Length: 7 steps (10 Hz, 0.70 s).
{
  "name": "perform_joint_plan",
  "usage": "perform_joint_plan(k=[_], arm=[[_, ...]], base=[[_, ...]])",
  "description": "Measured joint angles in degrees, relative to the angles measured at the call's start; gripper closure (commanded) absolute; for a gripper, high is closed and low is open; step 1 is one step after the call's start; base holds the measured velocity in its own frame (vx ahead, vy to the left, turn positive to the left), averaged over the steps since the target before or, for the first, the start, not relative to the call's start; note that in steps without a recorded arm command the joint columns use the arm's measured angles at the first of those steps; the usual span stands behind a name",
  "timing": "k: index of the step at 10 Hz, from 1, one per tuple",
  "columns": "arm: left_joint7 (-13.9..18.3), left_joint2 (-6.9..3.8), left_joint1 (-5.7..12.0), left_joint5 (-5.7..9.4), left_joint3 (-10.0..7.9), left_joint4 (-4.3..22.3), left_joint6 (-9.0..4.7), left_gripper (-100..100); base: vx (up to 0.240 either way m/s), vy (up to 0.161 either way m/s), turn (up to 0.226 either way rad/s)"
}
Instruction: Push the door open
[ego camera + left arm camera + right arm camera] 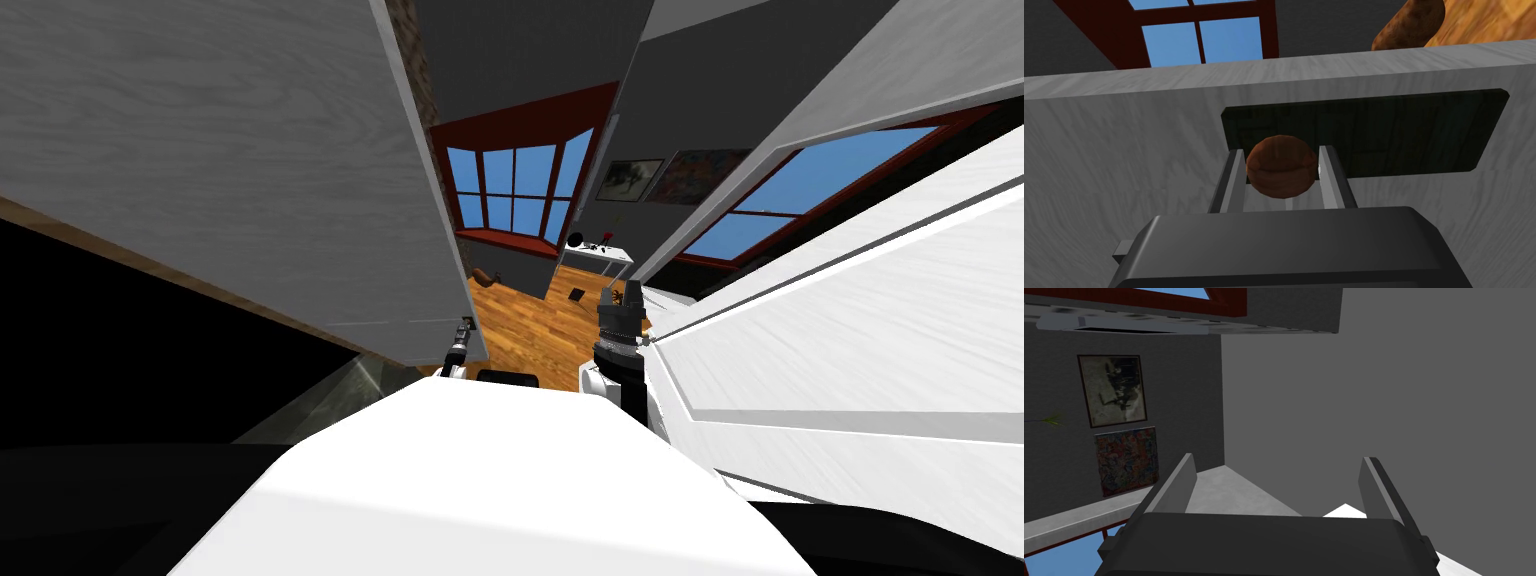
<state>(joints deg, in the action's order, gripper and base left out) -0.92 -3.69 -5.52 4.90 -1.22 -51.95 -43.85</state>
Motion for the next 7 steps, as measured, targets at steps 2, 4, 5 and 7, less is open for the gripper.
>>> perform_joint_plan(k=[2, 4, 5, 7], arm=[[0.0, 0.04, -0.1, -0.04, 0.06, 0.1, 0.13, 100], [0.0, 0.07, -0.17, -0.04, 0.08, 0.2, 0.16, 100], [-0.1, 0.09, -0.37, 0.1, -0.1, 0.2, 0.48, 100], [-0.3, -0.01, -0.25, 0.65, -1.09, 0.9, 0.54, 100]], base=[[-0.011, -0.001, 0.001], [0.046, -0.012, 0.014], [0.18, -0.062, 0.066], [0.211, -0.061, 0.072]])
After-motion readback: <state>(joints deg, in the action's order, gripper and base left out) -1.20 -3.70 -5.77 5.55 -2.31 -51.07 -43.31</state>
